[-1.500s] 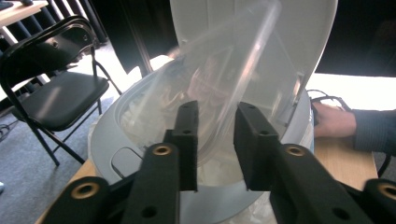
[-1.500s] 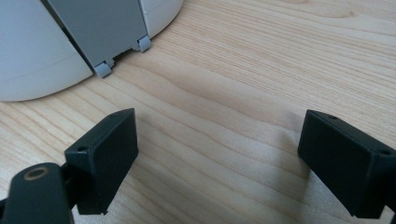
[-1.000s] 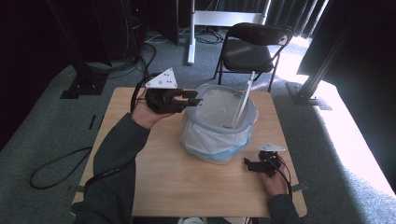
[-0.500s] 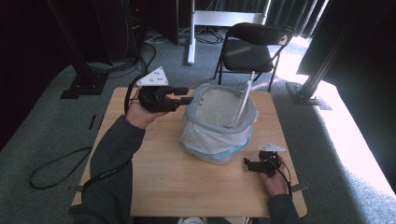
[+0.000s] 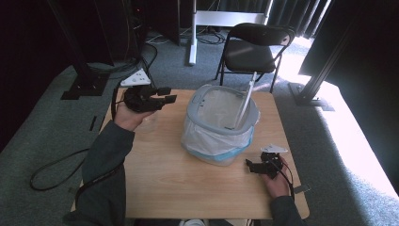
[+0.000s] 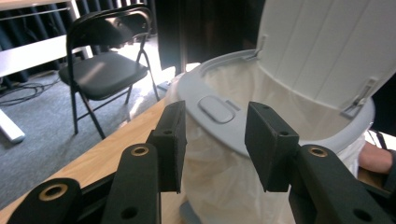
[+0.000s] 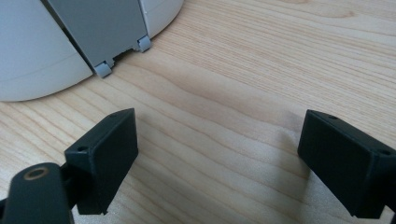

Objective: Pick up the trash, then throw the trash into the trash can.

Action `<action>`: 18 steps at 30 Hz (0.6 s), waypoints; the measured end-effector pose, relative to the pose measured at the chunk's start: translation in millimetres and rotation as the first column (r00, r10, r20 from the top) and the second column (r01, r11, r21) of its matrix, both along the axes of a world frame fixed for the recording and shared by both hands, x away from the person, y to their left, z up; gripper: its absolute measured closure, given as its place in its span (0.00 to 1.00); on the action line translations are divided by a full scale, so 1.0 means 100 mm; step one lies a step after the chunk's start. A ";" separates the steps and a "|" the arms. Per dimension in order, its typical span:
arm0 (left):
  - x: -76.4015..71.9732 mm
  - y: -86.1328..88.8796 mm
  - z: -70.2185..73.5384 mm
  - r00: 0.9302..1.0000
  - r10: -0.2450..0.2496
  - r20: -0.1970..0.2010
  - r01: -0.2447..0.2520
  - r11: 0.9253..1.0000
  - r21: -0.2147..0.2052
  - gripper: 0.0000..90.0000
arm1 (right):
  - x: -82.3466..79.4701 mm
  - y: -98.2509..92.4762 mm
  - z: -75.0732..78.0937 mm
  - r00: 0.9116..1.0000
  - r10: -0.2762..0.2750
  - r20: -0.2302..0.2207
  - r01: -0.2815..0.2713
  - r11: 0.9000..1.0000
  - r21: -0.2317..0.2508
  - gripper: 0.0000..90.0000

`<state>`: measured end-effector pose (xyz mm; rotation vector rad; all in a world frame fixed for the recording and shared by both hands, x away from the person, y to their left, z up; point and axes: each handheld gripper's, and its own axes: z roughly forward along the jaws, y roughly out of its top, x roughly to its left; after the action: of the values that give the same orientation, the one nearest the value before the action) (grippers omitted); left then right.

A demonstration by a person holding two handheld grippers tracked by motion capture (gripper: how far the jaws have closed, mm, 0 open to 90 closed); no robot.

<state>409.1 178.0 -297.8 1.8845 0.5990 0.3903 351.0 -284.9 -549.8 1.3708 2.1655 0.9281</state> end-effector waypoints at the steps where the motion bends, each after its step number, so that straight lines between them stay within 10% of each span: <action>1: 0.01 0.03 -0.01 1.000 0.010 0.001 -0.010 1.000 0.000 0.64 | 0.00 0.00 0.00 1.000 0.000 0.000 0.000 1.000 0.000 0.13; 18: 0.13 0.47 -0.23 0.991 0.131 -0.025 -0.131 0.991 -0.038 0.65 | 0.00 0.00 0.00 1.000 0.000 0.000 0.000 1.000 0.000 0.13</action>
<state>422.1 225.5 -321.0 1.8192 0.7434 0.4393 351.1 -284.9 -549.8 1.3707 2.1655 0.9281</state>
